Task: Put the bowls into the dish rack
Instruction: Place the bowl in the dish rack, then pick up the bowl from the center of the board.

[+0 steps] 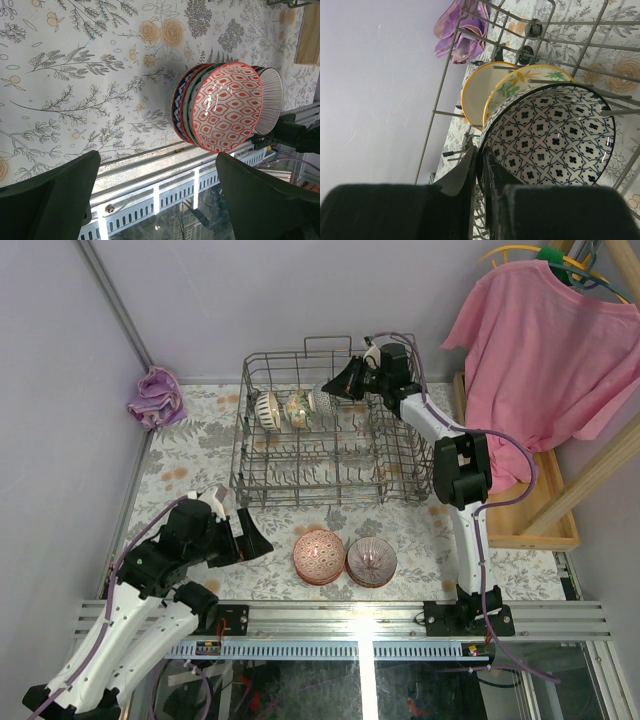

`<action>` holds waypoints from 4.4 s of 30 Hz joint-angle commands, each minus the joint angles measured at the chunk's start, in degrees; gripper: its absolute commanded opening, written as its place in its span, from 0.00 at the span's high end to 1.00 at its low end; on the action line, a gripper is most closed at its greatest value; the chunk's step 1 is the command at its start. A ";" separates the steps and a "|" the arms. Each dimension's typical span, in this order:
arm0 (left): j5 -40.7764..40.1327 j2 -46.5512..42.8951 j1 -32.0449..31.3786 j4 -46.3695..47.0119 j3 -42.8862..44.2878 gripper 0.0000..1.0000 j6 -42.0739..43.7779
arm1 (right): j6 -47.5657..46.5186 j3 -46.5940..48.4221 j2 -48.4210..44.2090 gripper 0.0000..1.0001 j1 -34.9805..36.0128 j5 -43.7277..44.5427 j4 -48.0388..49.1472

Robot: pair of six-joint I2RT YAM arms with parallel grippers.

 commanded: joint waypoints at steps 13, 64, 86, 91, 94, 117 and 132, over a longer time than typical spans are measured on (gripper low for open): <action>4.10 1.20 -0.20 1.72 0.37 0.00 2.69 | -4.73 -1.71 -2.54 0.70 0.33 2.24 -2.58; 1.04 -0.29 -0.22 -6.14 8.33 0.00 2.24 | -18.36 -46.07 -68.96 0.01 0.33 4.70 -24.36; 5.51 -3.24 -0.22 -4.87 5.19 0.00 -0.06 | -13.53 -76.61 -105.40 0.00 0.30 7.80 -40.49; 6.16 -5.37 -0.29 -4.97 3.75 0.00 -1.13 | -11.82 -81.43 -109.59 0.01 0.33 8.04 -42.21; 6.16 -6.15 -0.21 -4.81 2.75 0.00 -1.75 | -11.07 -83.13 -111.24 0.01 0.32 8.17 -42.98; 9.19 -8.06 -0.21 0.78 -2.48 0.00 -4.77 | -10.65 -89.27 -112.02 0.00 0.30 7.49 -40.72; 8.13 0.88 -0.20 4.49 1.71 0.00 -1.79 | -14.33 -80.56 -105.66 0.03 0.34 8.45 -42.23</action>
